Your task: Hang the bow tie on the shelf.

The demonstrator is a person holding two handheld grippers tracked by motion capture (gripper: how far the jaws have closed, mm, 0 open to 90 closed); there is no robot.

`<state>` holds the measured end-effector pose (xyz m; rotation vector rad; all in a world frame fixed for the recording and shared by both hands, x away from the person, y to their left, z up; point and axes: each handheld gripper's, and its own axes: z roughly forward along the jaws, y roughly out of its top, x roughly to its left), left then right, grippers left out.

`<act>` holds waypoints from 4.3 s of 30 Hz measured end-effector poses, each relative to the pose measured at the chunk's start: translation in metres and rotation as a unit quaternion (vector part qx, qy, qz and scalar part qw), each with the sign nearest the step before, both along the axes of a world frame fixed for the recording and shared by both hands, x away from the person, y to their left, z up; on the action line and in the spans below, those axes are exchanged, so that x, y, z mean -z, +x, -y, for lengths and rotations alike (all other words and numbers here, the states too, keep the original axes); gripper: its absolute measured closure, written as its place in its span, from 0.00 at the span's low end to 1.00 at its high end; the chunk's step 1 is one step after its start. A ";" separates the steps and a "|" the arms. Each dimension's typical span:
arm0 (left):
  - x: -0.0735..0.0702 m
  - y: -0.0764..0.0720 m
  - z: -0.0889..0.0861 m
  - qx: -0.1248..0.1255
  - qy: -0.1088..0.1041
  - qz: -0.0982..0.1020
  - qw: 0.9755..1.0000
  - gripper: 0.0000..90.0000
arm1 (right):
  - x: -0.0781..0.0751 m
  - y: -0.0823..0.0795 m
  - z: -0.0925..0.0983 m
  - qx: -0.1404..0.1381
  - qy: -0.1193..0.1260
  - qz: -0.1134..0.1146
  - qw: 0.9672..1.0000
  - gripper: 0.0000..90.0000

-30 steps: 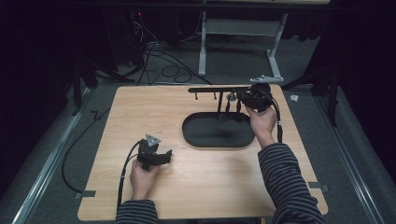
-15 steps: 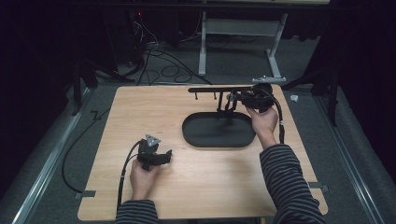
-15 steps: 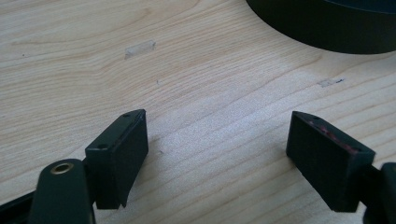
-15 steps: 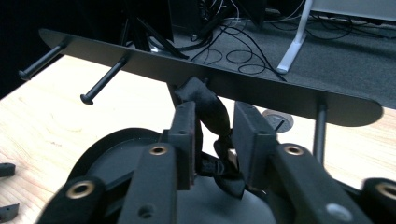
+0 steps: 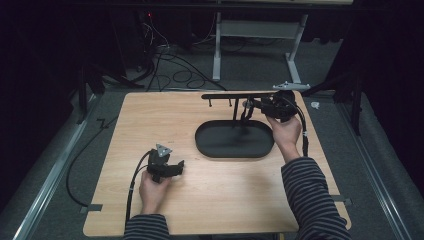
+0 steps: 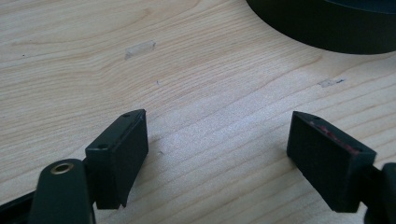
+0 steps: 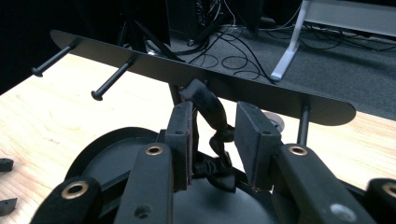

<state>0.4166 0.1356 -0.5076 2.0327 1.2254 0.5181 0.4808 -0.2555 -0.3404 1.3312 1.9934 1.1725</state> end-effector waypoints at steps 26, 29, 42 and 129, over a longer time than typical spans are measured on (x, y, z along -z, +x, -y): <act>0.000 0.000 0.000 0.000 0.000 0.000 1.000 0.23 | 0.003 -0.026 0.028 -0.006 0.020 0.008 1.000 0.68; 0.000 0.000 0.000 0.000 0.000 0.000 1.000 0.23 | 0.004 -0.028 0.030 -0.007 0.021 0.008 1.000 0.68; 0.000 0.000 0.000 0.000 0.000 0.000 1.000 0.23 | 0.005 -0.039 0.038 -0.008 0.027 0.013 1.000 0.68; 0.000 0.000 0.000 0.000 0.000 0.000 1.000 0.23 | 0.045 -0.106 0.052 -0.034 0.070 0.008 0.997 0.68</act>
